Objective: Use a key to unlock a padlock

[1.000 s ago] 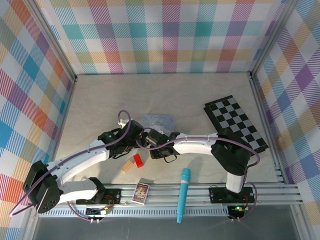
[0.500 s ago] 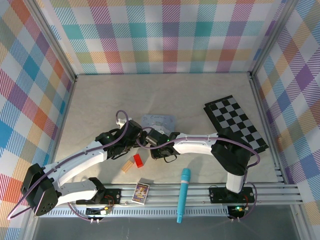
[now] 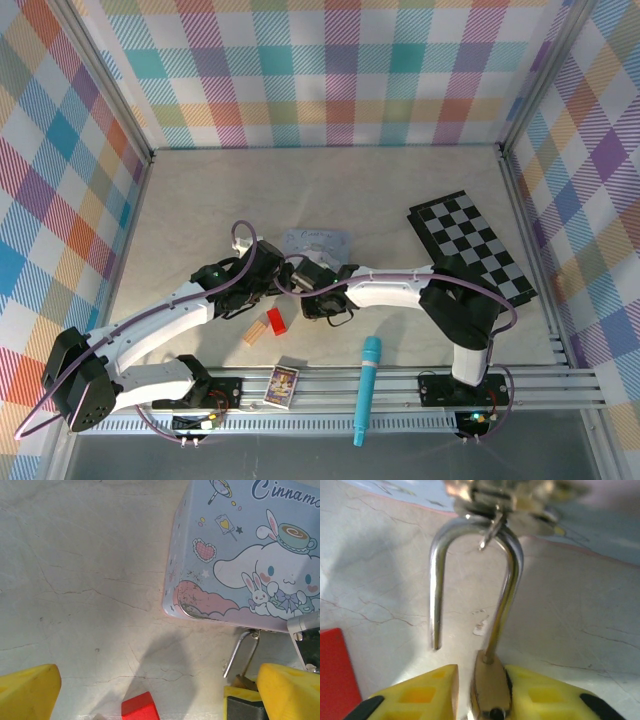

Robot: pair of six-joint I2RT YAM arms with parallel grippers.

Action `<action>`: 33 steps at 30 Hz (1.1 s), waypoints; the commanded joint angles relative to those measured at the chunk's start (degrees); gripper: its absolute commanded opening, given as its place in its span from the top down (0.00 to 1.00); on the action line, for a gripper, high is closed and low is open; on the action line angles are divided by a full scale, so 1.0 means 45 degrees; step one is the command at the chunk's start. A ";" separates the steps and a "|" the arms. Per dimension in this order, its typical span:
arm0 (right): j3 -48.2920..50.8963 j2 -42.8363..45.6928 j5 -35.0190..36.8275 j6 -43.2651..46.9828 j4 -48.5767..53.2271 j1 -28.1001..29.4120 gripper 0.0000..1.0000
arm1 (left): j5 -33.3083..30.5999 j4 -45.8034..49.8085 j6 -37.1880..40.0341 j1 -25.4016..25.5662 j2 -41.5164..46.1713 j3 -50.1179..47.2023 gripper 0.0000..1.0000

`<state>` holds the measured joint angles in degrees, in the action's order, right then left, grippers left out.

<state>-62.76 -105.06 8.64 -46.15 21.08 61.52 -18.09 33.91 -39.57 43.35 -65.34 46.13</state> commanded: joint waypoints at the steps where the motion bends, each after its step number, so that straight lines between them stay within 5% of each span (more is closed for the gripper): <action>1: 0.0471 0.0220 -0.0075 -0.0095 0.0497 -0.0018 0.74 | -0.0141 -0.0010 0.0205 -0.0069 0.0243 -0.0056 0.00; 11: 0.2023 0.1283 -0.0990 -0.0061 -0.1365 -0.0550 0.83 | -0.0297 0.0628 0.2309 0.0012 -0.0726 0.1350 0.00; 18: 0.3944 0.1999 -0.3403 0.0036 -0.4102 -0.1574 0.87 | -0.0298 0.0385 0.3685 0.0475 -0.1742 0.2099 0.01; 33: 0.6259 0.2803 -0.5059 -0.0573 -0.6528 -0.3087 0.92 | -0.1416 0.0454 0.8771 0.1777 -0.6141 0.4638 0.12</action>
<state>-37.85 -92.16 -12.32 -44.12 -12.25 49.17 -22.57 35.57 -5.63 50.72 -90.65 65.01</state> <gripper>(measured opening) 0.148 0.890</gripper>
